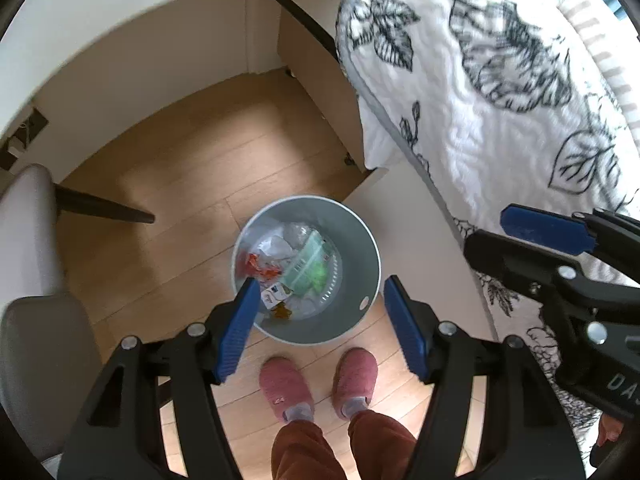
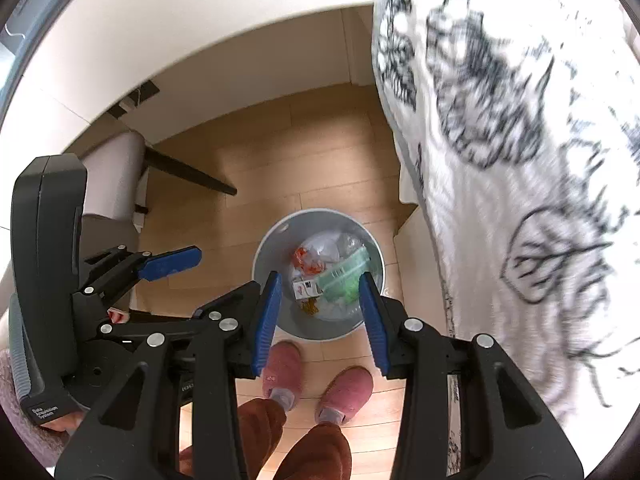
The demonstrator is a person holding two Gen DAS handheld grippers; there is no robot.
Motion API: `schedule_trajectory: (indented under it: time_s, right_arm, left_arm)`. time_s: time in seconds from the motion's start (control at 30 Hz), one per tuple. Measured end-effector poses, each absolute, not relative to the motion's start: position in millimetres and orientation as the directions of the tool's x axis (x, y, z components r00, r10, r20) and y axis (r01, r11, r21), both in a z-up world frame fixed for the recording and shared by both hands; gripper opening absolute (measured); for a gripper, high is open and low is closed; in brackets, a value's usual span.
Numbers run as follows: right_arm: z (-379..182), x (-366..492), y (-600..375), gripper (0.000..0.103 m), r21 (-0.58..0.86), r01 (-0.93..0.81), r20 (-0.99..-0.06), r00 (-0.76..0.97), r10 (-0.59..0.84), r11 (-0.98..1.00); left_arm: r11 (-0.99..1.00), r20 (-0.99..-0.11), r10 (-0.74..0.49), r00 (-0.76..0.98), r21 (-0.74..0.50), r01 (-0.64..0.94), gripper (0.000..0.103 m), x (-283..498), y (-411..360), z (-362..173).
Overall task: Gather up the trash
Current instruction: 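Move both tools back up over the desk toward the grey cloth and yellow bow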
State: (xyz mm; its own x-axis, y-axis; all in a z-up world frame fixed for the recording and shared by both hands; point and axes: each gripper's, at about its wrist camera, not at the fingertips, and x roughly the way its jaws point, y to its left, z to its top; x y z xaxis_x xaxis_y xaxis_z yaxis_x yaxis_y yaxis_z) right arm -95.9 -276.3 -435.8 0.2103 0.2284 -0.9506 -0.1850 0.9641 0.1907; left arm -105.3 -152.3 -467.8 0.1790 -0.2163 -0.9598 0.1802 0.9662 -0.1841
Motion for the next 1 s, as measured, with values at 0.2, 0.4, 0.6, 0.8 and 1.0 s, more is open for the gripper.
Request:
schedule_trajectory:
  time_s: [0.2,0.4,0.6,0.8,1.0]
  right_arm:
    - [-366,-86,-270,0.041,0.190,-0.186,-0.935,0.264,0.235,0.964]
    - [-268,-74,-255,0.061,0.169,-0.187,-0.898,0.375,0.230,0.968]
    - [-189,-63,-235,0.061,0.149,-0.216,-0.859,0.455,0.234,0.965]
    - [-148,-41,-219,0.061,0.141,-0.277,-0.830,0.490,0.266,0.950]
    - [-117,2,-199,0.061,0.135,-0.358,-0.787,0.527,0.320,0.924]
  left_arm:
    - [0.976,-0.953,-0.185,0.239,-0.150,0.161,0.065,-101,-139,-394]
    - [0.980,-0.926,-0.172,0.336,-0.127,0.152,0.070,-93,-117,-294]
    - [0.984,-0.887,-0.140,0.440,-0.077,0.158,0.071,-85,-91,-220]
    - [0.994,-0.860,-0.091,0.503,-0.049,0.095,0.071,-60,-58,-179]
    - [0.999,-0.820,-0.036,0.572,-0.038,0.007,0.071,-22,-36,-147]
